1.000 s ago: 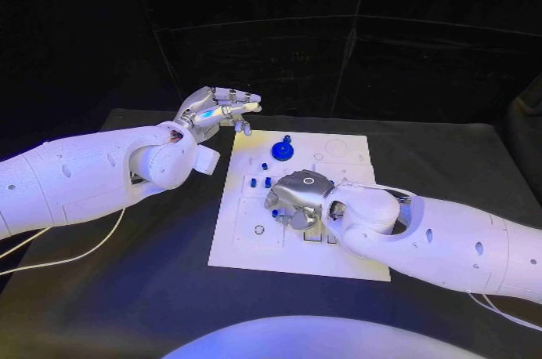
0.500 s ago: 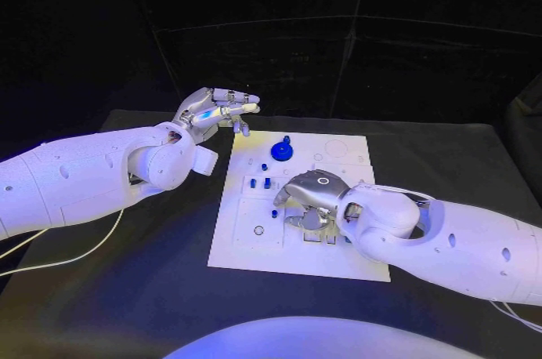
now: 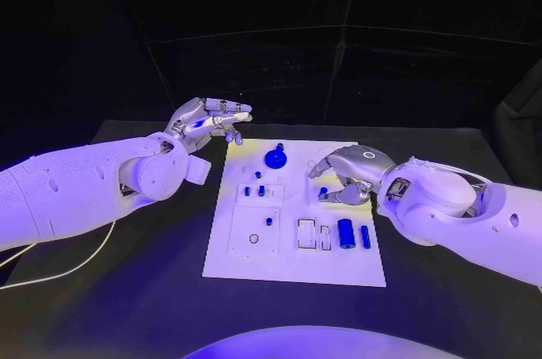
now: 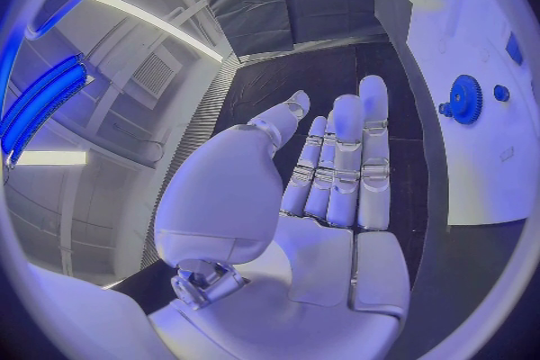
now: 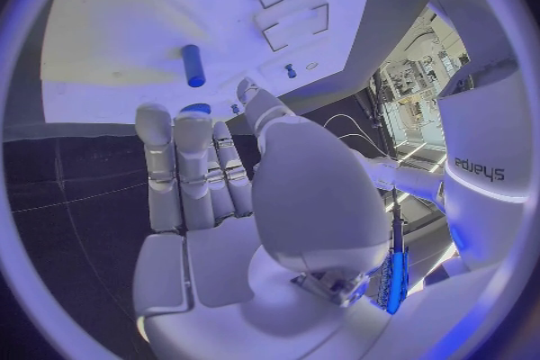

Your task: Assemble the parts on the task board

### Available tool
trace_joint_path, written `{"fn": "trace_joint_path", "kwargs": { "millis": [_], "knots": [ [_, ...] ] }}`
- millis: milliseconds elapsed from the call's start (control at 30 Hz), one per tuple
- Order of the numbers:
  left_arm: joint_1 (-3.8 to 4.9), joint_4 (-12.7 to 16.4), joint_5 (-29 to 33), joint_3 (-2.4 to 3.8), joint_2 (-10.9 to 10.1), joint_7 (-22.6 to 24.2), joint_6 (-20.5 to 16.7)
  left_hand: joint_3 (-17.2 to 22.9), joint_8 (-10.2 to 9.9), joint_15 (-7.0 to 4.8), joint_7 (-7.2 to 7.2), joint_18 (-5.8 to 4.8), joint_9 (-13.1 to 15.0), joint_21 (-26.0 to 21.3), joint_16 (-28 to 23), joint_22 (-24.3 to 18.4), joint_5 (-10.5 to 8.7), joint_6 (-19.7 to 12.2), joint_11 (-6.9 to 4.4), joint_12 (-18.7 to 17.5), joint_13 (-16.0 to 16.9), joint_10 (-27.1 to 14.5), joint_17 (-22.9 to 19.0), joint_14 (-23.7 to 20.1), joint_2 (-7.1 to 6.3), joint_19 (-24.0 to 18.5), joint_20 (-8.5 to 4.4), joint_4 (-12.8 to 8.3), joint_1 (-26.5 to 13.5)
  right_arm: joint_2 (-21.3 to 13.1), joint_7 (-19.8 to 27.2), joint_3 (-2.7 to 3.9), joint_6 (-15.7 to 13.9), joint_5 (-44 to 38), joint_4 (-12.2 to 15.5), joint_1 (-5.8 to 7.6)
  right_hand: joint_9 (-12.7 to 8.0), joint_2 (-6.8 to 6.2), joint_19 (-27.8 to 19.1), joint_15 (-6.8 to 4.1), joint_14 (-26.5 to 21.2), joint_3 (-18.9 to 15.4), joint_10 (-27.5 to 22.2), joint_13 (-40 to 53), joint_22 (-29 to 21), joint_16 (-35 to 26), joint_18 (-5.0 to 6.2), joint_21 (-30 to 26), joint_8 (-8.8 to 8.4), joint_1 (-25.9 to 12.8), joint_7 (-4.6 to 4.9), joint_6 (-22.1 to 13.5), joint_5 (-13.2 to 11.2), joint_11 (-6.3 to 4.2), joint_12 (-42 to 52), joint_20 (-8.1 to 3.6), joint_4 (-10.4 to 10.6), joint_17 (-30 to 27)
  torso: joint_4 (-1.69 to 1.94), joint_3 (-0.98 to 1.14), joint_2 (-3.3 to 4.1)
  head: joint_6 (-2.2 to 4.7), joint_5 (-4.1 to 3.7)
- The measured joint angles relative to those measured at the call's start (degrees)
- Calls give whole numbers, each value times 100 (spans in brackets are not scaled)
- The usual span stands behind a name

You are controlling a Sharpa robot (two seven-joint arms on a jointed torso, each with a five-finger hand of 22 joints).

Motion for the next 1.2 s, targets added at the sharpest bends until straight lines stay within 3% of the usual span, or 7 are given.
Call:
{"fn": "trace_joint_path", "kwargs": {
  "millis": [167,367,633,867,967,1133,1200],
  "knots": [
    [0,-4,0,0,1,-3,8,-16,0,0,0,0,0,0,0,0,0,0,0,0,0,0,0,0,0,0,0,-16,0,-17,-108,-3,79,6,-130,42,0,51,-26,-22,-22,-198,-26,10,-92,-32,0,-77,0,157,-97,-56,-30,-10,103,-26,130,-92,8,-1,4,10,-10],
    [0,-7,0,-2,3,-7,16,-16,0,0,0,0,0,0,0,0,0,0,0,0,0,0,0,0,0,0,0,-16,0,52,-231,-5,299,-15,-256,53,0,152,-8,13,14,-233,63,19,-31,8,0,-75,0,257,-98,-57,-30,-35,266,-13,133,-56,11,1,7,3,1],
    [0,-7,0,-3,1,-9,22,-16,0,0,0,0,0,0,0,1,0,0,0,0,0,0,1,0,0,0,0,-16,0,194,-292,-7,688,-47,-355,56,9,304,337,0,188,-247,508,5,336,252,-1,191,0,408,-60,128,-46,-86,434,-35,148,201,14,1,7,-20,12],
    [-1,-8,0,-3,3,-10,25,-16,0,0,0,1,0,0,0,-7,0,0,0,0,0,0,-7,0,25,0,0,-16,25,328,-257,-10,1046,-61,-428,56,9,330,575,-41,269,-125,910,-3,656,459,-2,442,0,434,-38,311,-56,-120,405,-68,175,422,12,4,7,-38,12],
    [-1,-9,0,-3,4,-10,27,-16,0,0,0,0,0,0,0,-6,0,0,0,0,0,0,-7,0,25,0,0,-16,25,367,-227,-10,1140,-61,-442,55,9,343,625,-62,290,-70,1012,-8,743,472,-97,496,0,447,-29,360,-56,-144,352,-78,180,458,11,5,7,-45,13],
    [-1,-13,0,-3,7,-10,30,-15,0,0,0,0,0,0,0,-6,0,0,0,0,0,0,-6,0,25,0,0,-16,25,420,-184,-6,1230,-62,-486,57,9,367,741,-76,304,56,1146,-9,912,573,-96,634,21,471,26,457,-80,-154,262,-87,218,550,9,5,7,-49,14],
    [-1,-13,0,-3,9,-10,32,-15,0,0,0,0,0,0,0,-6,0,0,0,0,0,0,-6,0,25,0,0,-16,25,439,-176,-4,1251,-62,-509,62,20,438,804,-82,310,164,1230,-10,1018,659,-96,718,68,525,57,577,-170,-153,207,-84,217,643,9,5,7,-51,14]
  ]
}}
